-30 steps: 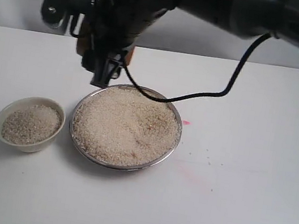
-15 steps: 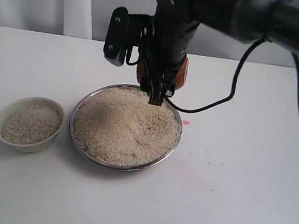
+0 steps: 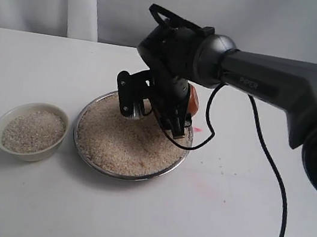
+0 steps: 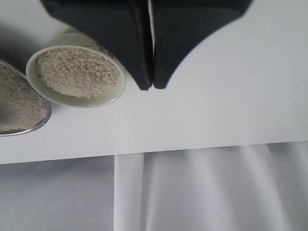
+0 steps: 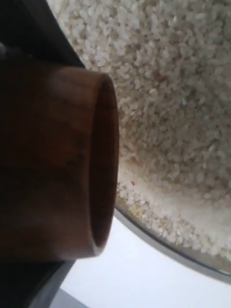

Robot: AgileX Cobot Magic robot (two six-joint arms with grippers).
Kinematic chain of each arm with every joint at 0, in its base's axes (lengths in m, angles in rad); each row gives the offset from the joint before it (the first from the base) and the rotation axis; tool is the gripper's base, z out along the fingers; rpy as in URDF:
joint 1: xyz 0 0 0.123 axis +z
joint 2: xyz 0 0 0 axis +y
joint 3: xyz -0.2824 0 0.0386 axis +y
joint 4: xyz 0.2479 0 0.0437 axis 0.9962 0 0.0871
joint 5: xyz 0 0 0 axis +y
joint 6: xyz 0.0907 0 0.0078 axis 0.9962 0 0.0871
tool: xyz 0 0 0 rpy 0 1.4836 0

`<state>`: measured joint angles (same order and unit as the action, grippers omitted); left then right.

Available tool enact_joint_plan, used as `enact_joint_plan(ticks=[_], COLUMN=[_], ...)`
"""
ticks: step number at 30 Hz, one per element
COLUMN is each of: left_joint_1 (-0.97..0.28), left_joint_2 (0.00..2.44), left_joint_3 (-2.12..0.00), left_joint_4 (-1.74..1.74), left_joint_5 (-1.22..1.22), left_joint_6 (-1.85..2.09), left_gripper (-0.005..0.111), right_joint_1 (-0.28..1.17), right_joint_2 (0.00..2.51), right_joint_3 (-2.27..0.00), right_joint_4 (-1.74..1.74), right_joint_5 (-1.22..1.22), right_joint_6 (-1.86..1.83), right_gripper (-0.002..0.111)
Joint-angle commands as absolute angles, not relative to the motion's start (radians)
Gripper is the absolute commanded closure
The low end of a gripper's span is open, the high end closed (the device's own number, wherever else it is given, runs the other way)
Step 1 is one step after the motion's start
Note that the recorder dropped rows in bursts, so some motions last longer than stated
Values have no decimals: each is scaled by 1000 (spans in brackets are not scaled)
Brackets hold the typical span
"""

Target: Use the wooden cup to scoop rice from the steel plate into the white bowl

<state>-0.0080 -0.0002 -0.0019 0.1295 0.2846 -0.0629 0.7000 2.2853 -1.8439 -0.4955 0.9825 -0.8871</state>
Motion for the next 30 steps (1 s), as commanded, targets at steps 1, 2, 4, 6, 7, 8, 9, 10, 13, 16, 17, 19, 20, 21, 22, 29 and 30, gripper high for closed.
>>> enact_joint_plan(ticks=[1,2,4,6,7,8,9,10,13,16,17,19,20,21,22,29,30], left_joint_1=[-11,-11,-11,-11,-11,-11,-11,-11,-11,-11,-11,-11,-11,-11,-11,-11,-11], left_joint_2=[0,0,0,0,0,0,0,0,0,0,0,0,0,0,0,0,0], left_joint_3=[0,0,0,0,0,0,0,0,0,0,0,0,0,0,0,0,0], left_joint_4=[121,121,121,121,121,121,121,121,121,121,121,121,121,121,121,121,121], left_joint_5=[273,273,273,273,273,273,273,273,273,273,273,273,273,273,273,273,273], left_joint_6=[-68,-68,-68,-68,-68,-68,-68,-68,-68,-68,-68,-68,-68,-68,-68,-68,-68], left_gripper=[107,107,107,107,107,107,107,107,107,107,107,107,107,107,107,107,107], right_joint_1=[700,700,700,700,700,700,702,709,719,731,735,744,747,749,754,766,766], right_joint_2=[2308,2310,2322,2330,2337,2342,2344,2349,2367,2382,2387,2389,2391,2391,2391,2391,2391], right_joint_3=[-1852,-1852,-1852,-1852,-1852,-1852,-1852,-1852,-1852,-1852,-1852,-1852,-1852,-1852,-1852,-1852,-1852], right_joint_4=[-510,-512,-512,-514,-515,-516,-524,-532,-550,-554,-548,-546,-546,-546,-543,-530,-522], right_joint_5=[954,946,932,932,930,927,924,924,909,891,886,876,871,866,856,822,819], right_joint_6=[-911,-914,-916,-919,-919,-919,-919,-919,-919,-919,-919,-919,-919,-919,-919,-903,-901], right_gripper=[108,108,108,108,108,108,108,108,108,108,108,108,108,108,108,108,108])
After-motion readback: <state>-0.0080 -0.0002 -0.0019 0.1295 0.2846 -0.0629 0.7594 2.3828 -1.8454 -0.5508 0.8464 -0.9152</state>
